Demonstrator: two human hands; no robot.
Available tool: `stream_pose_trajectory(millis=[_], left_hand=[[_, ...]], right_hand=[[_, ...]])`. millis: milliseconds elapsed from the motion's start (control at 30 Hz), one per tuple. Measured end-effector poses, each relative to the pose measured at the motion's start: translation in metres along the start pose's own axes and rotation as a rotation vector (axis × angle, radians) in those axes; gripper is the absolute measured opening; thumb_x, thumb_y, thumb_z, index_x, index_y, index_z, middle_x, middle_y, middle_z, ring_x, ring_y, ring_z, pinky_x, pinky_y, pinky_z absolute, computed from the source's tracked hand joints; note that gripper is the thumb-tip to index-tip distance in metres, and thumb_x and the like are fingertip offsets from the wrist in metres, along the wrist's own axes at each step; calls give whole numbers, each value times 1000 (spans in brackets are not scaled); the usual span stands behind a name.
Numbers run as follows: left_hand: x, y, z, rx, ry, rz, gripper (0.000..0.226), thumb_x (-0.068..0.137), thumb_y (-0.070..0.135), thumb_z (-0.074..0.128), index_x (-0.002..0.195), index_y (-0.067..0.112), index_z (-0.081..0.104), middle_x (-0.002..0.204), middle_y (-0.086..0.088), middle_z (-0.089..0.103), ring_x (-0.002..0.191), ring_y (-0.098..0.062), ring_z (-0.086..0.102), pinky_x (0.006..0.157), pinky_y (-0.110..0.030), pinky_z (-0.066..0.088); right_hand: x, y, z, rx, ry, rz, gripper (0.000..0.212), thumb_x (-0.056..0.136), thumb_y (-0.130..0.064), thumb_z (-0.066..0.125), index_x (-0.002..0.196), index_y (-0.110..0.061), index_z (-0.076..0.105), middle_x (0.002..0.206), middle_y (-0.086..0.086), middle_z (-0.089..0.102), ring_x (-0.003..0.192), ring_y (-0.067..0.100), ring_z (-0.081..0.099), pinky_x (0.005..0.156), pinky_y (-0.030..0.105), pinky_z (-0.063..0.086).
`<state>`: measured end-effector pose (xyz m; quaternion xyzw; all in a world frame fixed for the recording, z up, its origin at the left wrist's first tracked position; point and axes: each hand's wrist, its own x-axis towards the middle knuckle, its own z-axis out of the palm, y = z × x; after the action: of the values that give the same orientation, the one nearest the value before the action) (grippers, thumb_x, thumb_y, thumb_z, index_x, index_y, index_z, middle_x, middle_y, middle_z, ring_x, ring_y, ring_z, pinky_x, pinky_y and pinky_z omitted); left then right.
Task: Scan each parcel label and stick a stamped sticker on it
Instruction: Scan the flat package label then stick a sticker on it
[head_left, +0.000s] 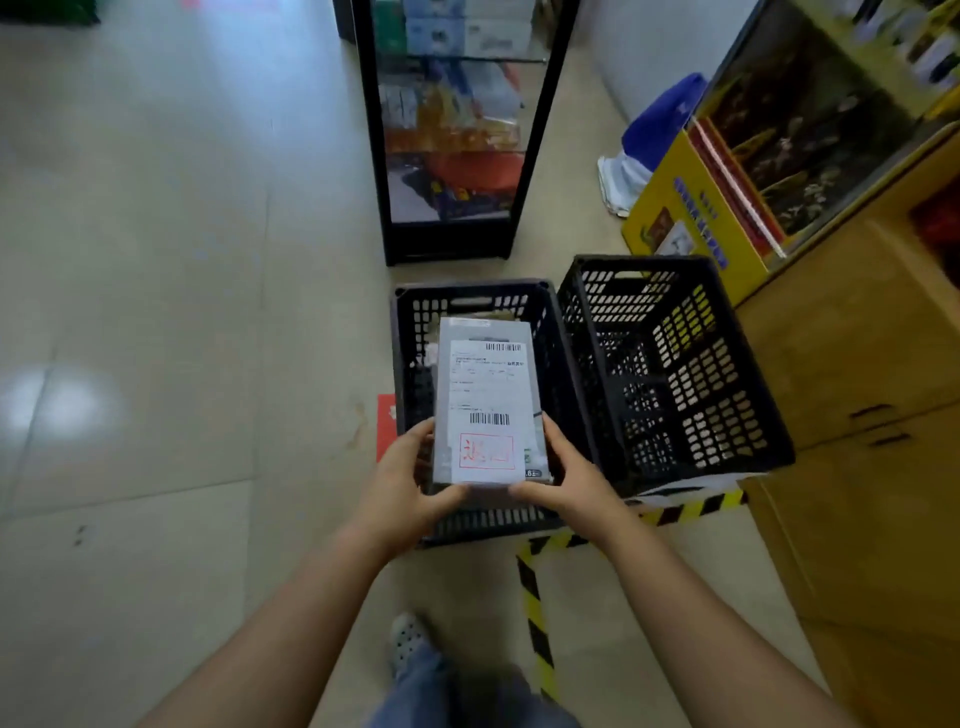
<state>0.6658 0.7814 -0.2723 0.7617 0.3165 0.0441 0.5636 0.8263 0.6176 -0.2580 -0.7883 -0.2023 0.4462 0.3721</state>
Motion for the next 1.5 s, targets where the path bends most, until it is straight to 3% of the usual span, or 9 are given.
stream_pose_trajectory(millis=[133,367,467,567,800,900,1200,1300,1500], left_hand=[[21,-37,28,-32,-37,-129,73,73,31,81,136,38,43,113,19,61,100,-3,63,85,-32,58],[63,-83,62,-30,-34,-319,88,62,52,75,141,35,40,124,16,59,111,-5,60,95,-37,54],[74,-104,79,15,-26,-396,84,69,41,80,142,33,39,127,13,59,114,-7,59,97,-38,52],[85,-123,93,87,-24,-454,80,75,30,81,143,29,39,130,12,59,113,-7,58,94,-28,50],[104,-155,119,229,-10,-527,69,75,22,78,134,29,42,119,8,64,98,-12,60,79,-30,50],[112,-167,123,238,-29,-548,71,75,18,78,134,30,40,119,7,63,91,-8,55,76,-27,47],[137,-200,133,351,-127,-613,93,81,16,75,153,27,19,133,-8,54,114,-23,55,84,-29,43],[148,-217,140,391,-122,-677,90,81,15,72,151,31,19,126,-4,56,103,-22,58,76,-30,45],[167,-245,152,441,-32,-793,68,84,8,63,138,34,30,109,-5,58,92,-24,57,72,-37,51]], right_hand=[[37,36,1,34,-73,104,96,84,-21,76,153,-47,15,140,-13,51,116,8,53,95,32,51],[111,94,2,-5,-184,180,95,82,-24,77,152,-46,17,145,-11,47,130,14,46,97,32,42],[135,117,5,-59,-228,189,94,80,-25,77,150,-48,19,139,-11,53,123,14,52,87,26,47],[156,134,9,-90,-266,206,98,79,-24,77,151,-50,15,132,-16,54,117,9,53,94,30,46],[190,163,30,-163,-339,172,122,74,-15,83,154,-40,-6,123,-21,50,95,-13,53,76,4,45],[202,175,44,-218,-353,163,130,74,-17,81,151,-41,-21,141,-8,47,112,4,56,93,25,53],[228,205,64,-255,-321,195,115,80,-21,78,154,-43,-8,152,1,34,131,16,43,106,32,42],[241,213,75,-335,-314,195,113,82,-17,76,155,-38,-7,151,5,33,131,20,43,100,27,39],[265,226,101,-393,-281,234,120,75,-15,81,155,-39,-5,147,6,37,127,23,47,102,39,46]])
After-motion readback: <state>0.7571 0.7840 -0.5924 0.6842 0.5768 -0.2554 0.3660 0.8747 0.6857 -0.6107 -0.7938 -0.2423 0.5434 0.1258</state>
